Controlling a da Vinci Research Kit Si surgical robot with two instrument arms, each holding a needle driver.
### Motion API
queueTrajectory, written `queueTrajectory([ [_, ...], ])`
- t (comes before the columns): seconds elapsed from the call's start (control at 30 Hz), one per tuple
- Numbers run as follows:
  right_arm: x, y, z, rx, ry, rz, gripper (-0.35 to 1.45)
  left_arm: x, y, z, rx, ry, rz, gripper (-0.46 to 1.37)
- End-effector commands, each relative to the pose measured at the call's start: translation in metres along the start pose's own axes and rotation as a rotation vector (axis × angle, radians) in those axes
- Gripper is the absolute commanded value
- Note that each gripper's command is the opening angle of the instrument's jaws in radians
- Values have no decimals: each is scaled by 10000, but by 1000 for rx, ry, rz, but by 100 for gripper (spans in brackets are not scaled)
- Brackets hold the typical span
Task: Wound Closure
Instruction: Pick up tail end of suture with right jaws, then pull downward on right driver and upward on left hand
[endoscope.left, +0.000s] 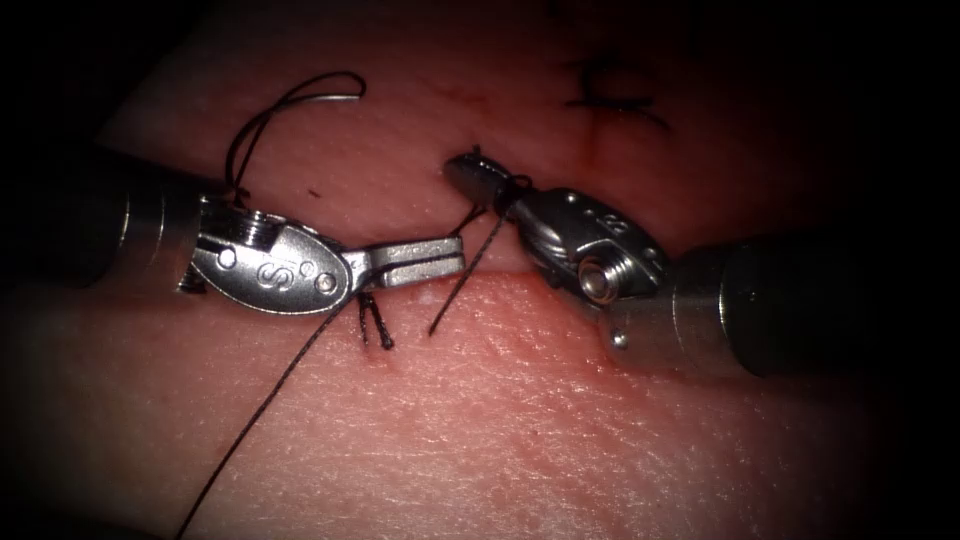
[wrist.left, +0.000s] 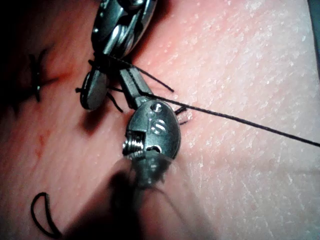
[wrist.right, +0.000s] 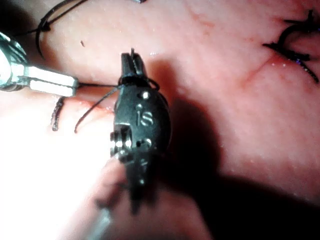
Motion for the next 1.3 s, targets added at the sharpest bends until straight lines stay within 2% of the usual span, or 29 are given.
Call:
queueTrajectory([
  [0.03,-1,-2,-3,5,-3,0,-35,0,-2,-2,3,-5,-2,-35],
  [0.2,-7,-14,-16,18,-10,-17,-35,-1,-15,-8,24,-18,-25,-35],
  [0.4,-22,-32,-34,42,-16,-26,-35,-5,-34,0,28,-41,-48,-35],
  [0.6,-35,-51,-54,62,-28,-46,-35,-6,-68,24,27,-81,-60,-35],
  [0.77,-45,-61,-64,73,-36,-62,-35,-9,-101,57,38,-86,-69,-35],
  [0.9,-50,-67,-70,79,-41,-63,-35,6,-110,84,31,-97,2,-35],
  [1.1,-57,-73,-81,78,-43,-72,-35,21,-114,110,55,-130,132,-35],
  [1.3,-62,-81,-89,78,-45,-84,-35,41,-151,120,106,-193,206,-35],
])
